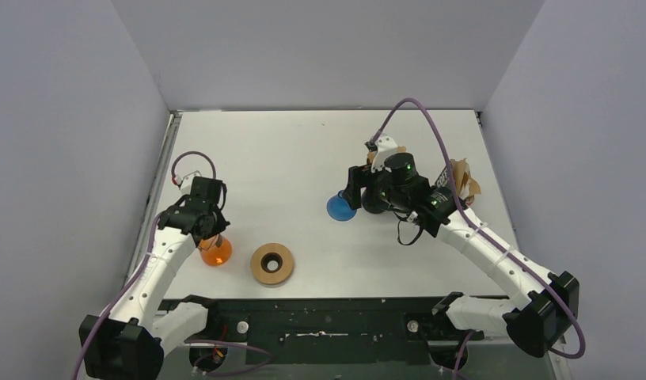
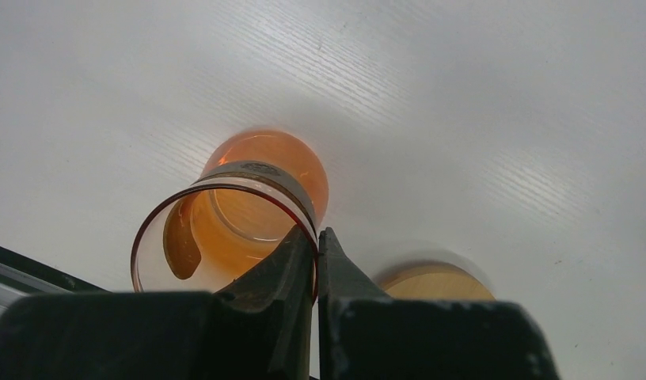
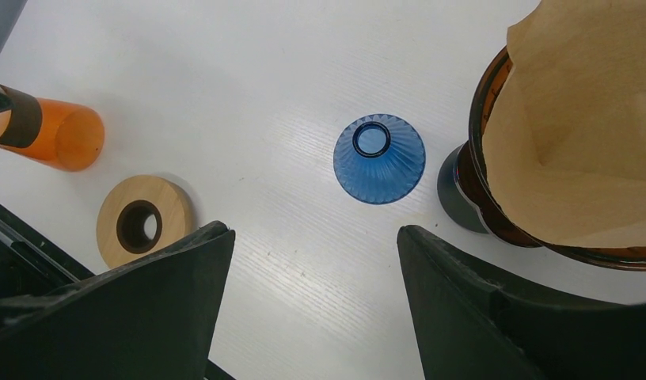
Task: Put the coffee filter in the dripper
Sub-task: Pick up the coffee server from the center of the board, then place the coffee server at the center of the board.
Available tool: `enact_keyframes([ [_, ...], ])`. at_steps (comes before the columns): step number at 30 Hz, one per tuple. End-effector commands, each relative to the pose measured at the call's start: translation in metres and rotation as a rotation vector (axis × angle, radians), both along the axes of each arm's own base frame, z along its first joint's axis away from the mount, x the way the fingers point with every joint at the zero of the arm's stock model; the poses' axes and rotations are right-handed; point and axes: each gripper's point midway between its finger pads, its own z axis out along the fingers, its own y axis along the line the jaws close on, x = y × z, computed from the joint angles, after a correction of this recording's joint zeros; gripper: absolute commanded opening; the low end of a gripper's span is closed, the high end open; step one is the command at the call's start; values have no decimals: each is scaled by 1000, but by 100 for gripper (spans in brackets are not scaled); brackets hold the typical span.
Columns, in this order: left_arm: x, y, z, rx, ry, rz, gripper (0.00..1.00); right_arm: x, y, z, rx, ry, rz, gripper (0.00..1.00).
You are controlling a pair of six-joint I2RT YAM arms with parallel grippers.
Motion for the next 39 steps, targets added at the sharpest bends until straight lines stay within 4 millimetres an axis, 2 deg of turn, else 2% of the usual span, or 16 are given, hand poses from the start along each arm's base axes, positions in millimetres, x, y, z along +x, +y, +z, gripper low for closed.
enact_keyframes([
  [1, 23, -2, 27, 4, -83, -25, 0, 1, -3, 27, 54, -75, -12, 77],
  [7, 37, -9, 42, -4, -109, -76, 0, -5, -12, 41, 61, -107, -27, 77],
  [12, 55, -19, 71, -23, -194, -129, 0, -10, -19, 50, 61, -125, -40, 77],
  [15, 66, -33, 88, -50, -230, -181, 0, -14, -23, 54, 65, -131, -46, 77],
  [22, 79, -105, 122, -50, -310, -382, 0, -25, -38, 68, 64, -159, -75, 77],
  [28, 71, -171, 133, -34, -331, -568, 0, -35, -57, 73, 41, -182, -114, 78],
  [32, 63, -208, 133, -8, -332, -654, 0, -41, -71, 75, 21, -197, -152, 78],
  [39, 48, -261, 116, 13, -311, -778, 0, -52, -95, 73, -17, -201, -219, 79],
])
